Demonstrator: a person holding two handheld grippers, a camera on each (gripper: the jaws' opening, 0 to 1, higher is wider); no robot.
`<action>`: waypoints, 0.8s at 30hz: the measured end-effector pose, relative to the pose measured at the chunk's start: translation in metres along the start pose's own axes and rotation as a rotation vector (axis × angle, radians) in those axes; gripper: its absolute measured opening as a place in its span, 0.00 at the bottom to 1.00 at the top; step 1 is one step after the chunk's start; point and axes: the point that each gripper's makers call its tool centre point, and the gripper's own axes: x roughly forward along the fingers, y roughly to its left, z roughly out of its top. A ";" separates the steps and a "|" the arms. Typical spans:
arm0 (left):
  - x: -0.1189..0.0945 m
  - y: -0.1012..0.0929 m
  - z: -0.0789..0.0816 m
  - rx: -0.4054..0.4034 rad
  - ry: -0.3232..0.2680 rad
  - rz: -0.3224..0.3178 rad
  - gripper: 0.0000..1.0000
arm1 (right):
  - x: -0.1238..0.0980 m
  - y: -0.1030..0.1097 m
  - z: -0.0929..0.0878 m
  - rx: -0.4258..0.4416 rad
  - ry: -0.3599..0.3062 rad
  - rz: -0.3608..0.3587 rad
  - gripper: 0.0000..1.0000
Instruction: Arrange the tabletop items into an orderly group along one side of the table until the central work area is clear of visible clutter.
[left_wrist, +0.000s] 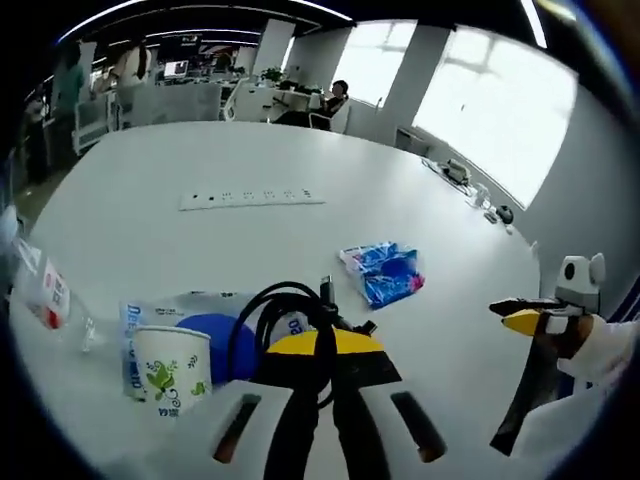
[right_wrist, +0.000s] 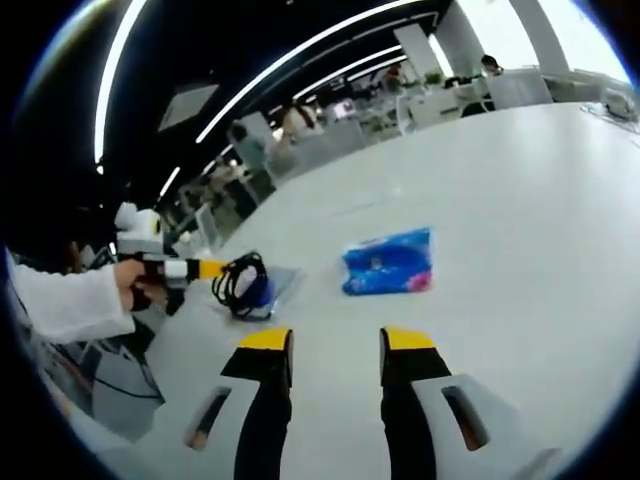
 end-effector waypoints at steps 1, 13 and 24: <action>-0.003 0.000 0.004 -0.034 -0.023 -0.010 0.00 | 0.001 0.000 0.000 -0.001 0.000 0.002 0.33; -0.039 -0.046 0.043 -0.121 -0.151 -0.211 0.00 | 0.011 0.006 0.007 -0.006 0.007 0.067 0.36; -0.070 -0.109 0.054 -0.039 -0.181 -0.476 0.00 | 0.016 0.033 0.071 -0.304 -0.023 0.288 0.42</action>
